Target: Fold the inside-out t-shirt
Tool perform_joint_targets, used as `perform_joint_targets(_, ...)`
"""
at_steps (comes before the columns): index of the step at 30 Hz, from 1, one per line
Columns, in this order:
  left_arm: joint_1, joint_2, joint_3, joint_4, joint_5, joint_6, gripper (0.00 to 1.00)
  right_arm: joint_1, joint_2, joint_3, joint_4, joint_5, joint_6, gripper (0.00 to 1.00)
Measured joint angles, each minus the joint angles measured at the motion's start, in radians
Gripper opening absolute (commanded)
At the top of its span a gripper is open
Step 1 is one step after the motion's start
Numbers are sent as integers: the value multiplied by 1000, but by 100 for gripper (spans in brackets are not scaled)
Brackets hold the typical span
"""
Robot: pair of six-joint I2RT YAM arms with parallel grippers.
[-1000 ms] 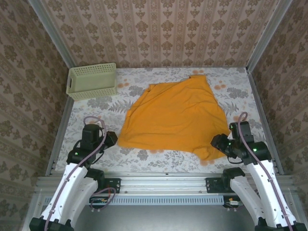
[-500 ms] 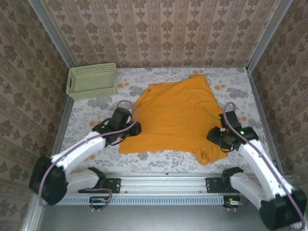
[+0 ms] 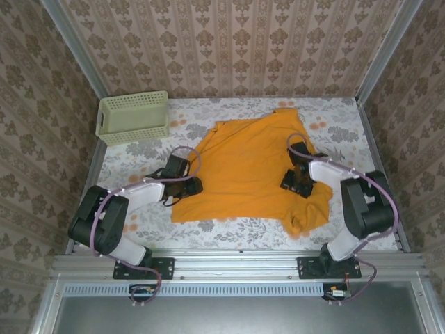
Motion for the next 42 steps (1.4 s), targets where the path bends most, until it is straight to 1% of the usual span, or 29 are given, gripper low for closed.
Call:
perform_joint_targets(5,120,27,2,56,37,1,45,-1,202,250,24,-5,-19,60)
perform_joint_targets(8,167,56,30,66,56,7,46,-4,299,387,32,-8,-39,59)
perform_joint_targets(11,181,88,80,47,53,14,49,-17,328,456,24,0,-70,58)
perform_joint_targets(13,170,89,102,17,34,19,52,-27,299,456,6,28,-95,58)
perform_joint_targets(16,95,68,143,-42,-28,36,57,-34,167,376,-10,83,-131,58)
perform_joint_targets(18,11,38,171,-72,-72,45,59,-39,46,308,-32,117,-147,58)
perform_joint_targets(20,-69,15,201,-91,-103,53,62,-39,-29,275,-53,142,-159,60)
perform_joint_targets(23,-174,5,253,-100,-145,66,65,-39,-47,249,-56,166,-164,60)
perform_joint_targets(27,-281,11,311,-99,-173,83,68,-39,30,242,-66,168,-166,58)
perform_joint_targets(30,-344,46,357,-98,-188,92,69,-38,77,242,-79,171,-164,51)
perform_joint_targets(32,-382,79,385,-94,-198,98,70,-39,84,239,-87,185,-163,43)
perform_joint_targets(35,-435,127,420,-93,-204,110,71,-44,69,205,-79,203,-160,20)
perform_joint_targets(36,-452,145,434,-92,-206,114,71,-49,57,180,-77,210,-155,14)
perform_joint_targets(38,-480,175,457,-91,-208,122,71,-65,19,122,-73,217,-149,9)
perform_joint_targets(39,-494,188,468,-92,-209,126,71,-77,-10,87,-74,221,-142,8)
perform_joint_targets(41,-521,213,493,-92,-212,137,72,-102,-88,16,-75,224,-130,7)
perform_joint_targets(42,-536,227,510,-92,-214,144,72,-118,-142,-24,-73,224,-122,8)
